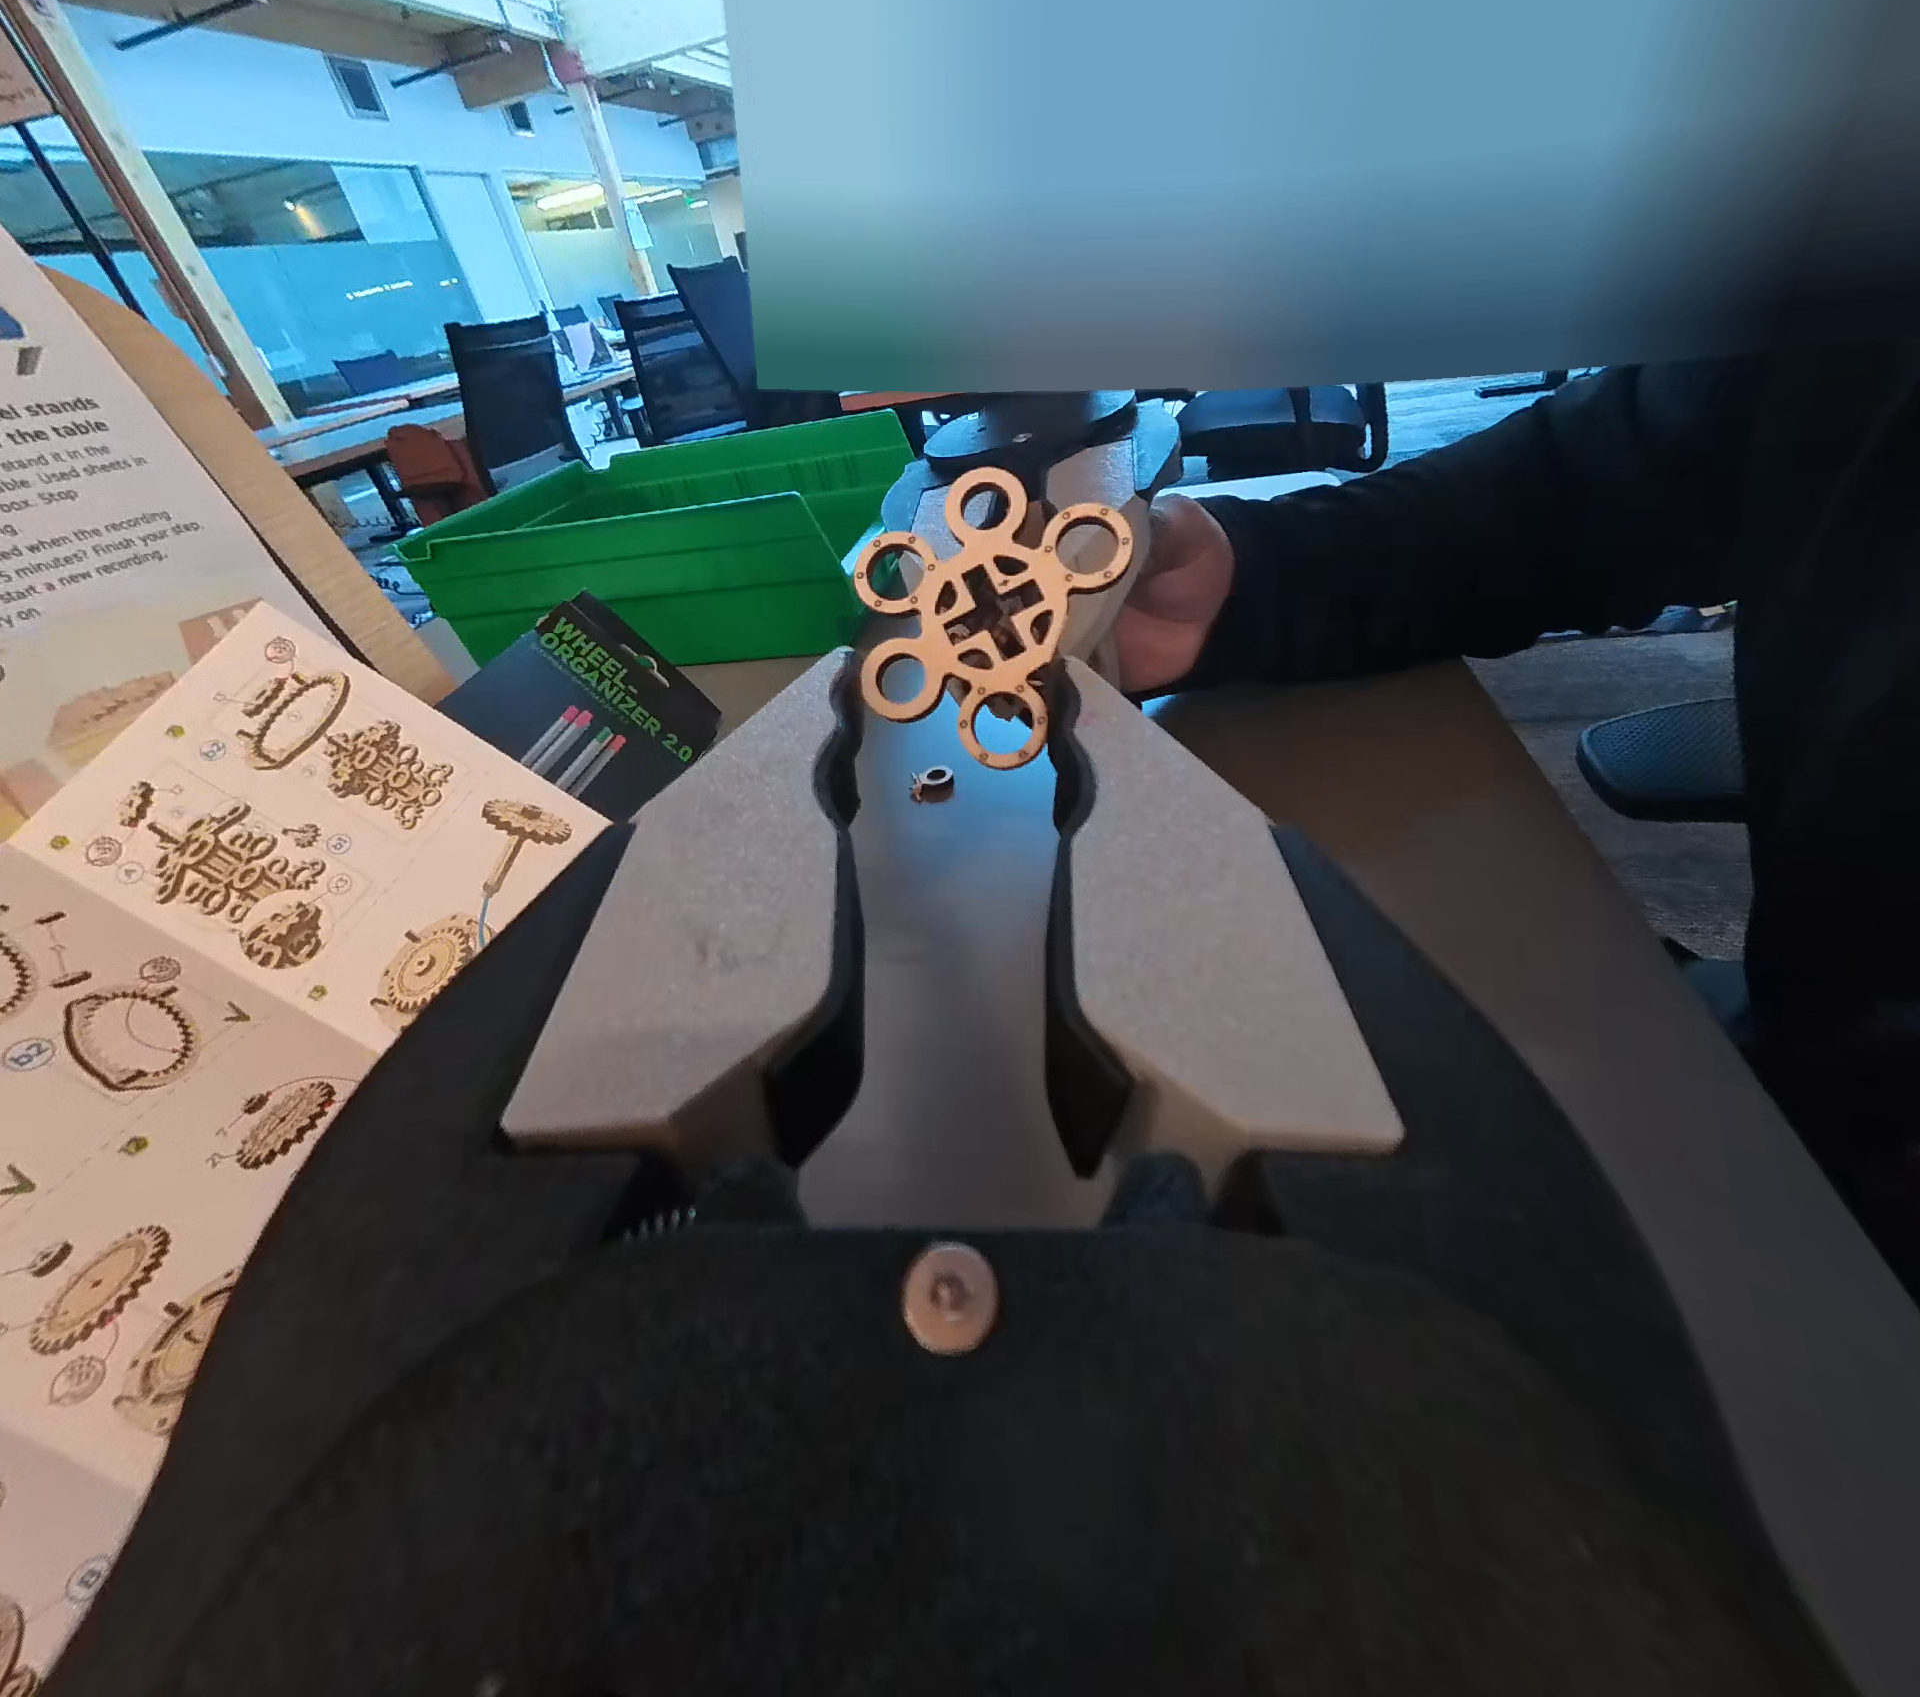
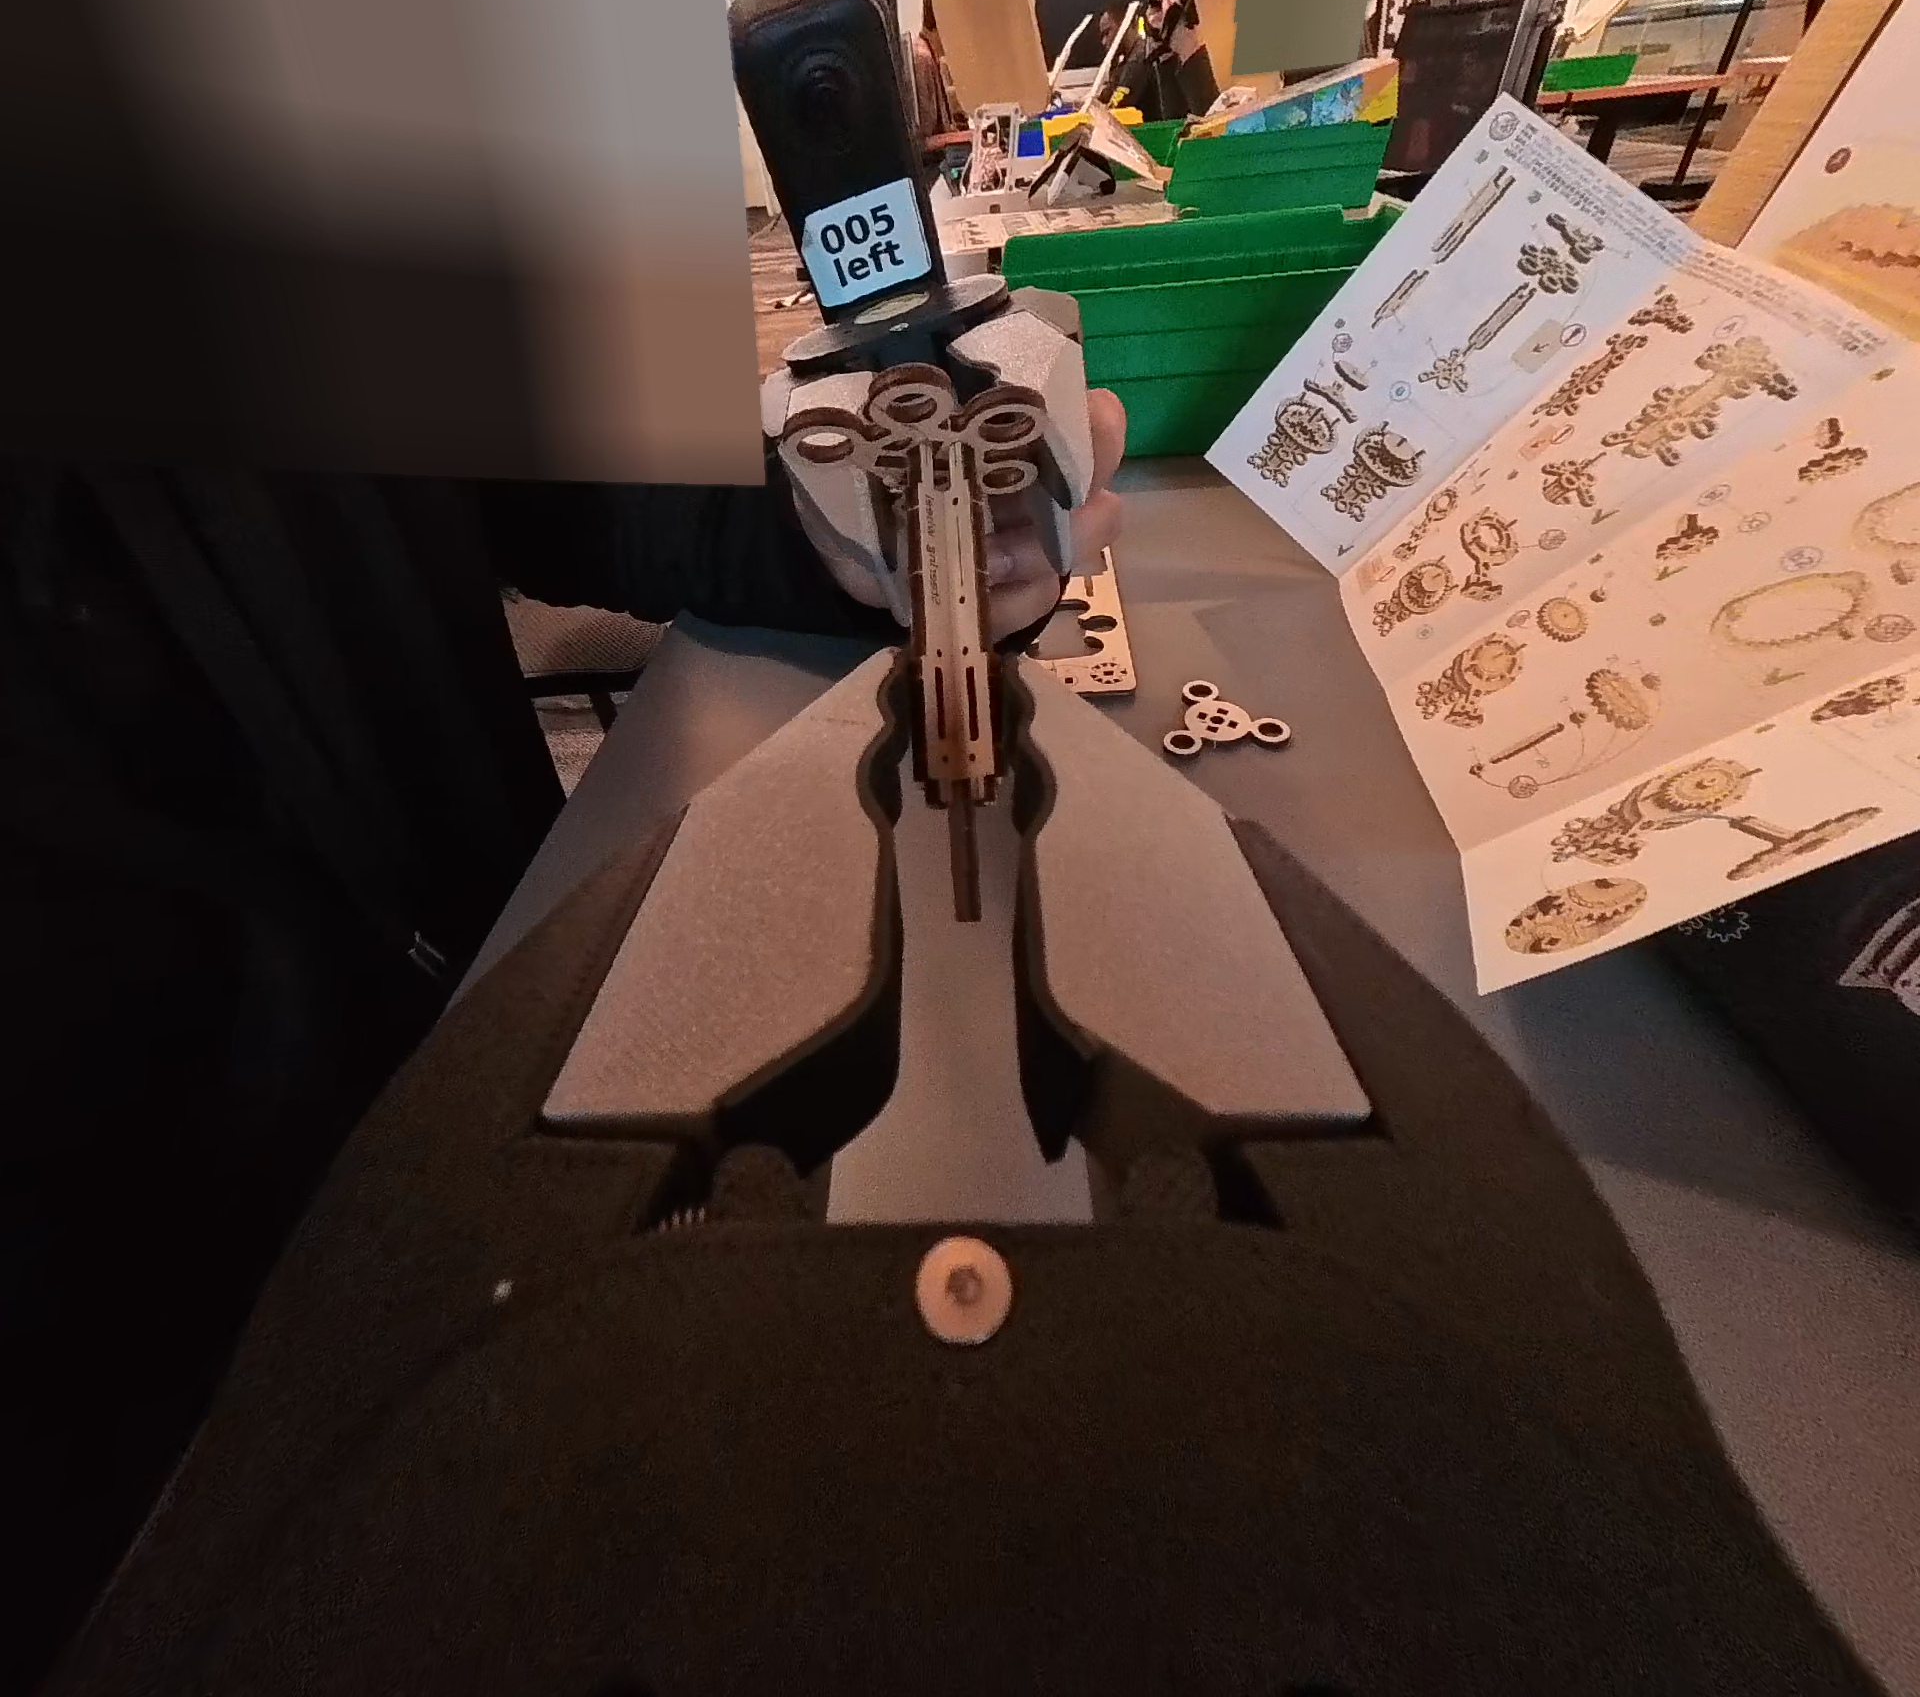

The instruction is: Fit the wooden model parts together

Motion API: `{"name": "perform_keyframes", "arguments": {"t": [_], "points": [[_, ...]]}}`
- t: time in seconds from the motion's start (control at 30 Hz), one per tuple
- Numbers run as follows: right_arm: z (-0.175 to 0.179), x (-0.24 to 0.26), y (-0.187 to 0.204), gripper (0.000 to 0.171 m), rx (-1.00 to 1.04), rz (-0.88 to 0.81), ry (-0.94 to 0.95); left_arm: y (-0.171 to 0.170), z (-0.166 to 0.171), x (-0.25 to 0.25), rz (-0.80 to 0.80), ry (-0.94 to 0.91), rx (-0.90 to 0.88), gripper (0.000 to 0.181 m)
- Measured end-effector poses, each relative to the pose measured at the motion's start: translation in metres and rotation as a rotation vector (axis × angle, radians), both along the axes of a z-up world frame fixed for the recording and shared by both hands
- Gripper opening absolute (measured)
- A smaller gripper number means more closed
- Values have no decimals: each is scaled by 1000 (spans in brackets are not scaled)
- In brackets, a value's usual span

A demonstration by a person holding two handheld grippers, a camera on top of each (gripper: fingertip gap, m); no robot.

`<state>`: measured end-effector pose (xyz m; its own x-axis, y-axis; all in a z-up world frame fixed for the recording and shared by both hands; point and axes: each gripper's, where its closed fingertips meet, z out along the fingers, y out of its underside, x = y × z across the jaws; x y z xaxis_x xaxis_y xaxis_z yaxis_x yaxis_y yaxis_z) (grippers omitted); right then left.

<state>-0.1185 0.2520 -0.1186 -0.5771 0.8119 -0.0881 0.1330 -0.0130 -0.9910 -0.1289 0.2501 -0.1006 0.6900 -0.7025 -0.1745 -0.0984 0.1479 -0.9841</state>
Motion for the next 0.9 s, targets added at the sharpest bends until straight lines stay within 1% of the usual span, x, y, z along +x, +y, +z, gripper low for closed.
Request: {"name": "perform_keyframes", "arguments": {"t": [0.13, 0.3, 0.53, 0.73, 0.9], "points": [[-1, 1, 1, 13, 11, -3, -2, 1, -3, -1, 13, 36, -3, 33], [-6, -1, 1, 13, 84, -26, -6, 2, -10, -8, 40, 119, -22, 33], [-10, -2, 2, 13, 82, -26, -27, 3, -22, -6, 48, 199, -47, 33], [-14, -3, 2, 13, 101, -35, -40, 5, -21, -7, 65, 212, -53, 32], [-14, -3, 1, 13, 100, -27, -32, 4, -24, -5, 60, 231, -99, 32]]}}
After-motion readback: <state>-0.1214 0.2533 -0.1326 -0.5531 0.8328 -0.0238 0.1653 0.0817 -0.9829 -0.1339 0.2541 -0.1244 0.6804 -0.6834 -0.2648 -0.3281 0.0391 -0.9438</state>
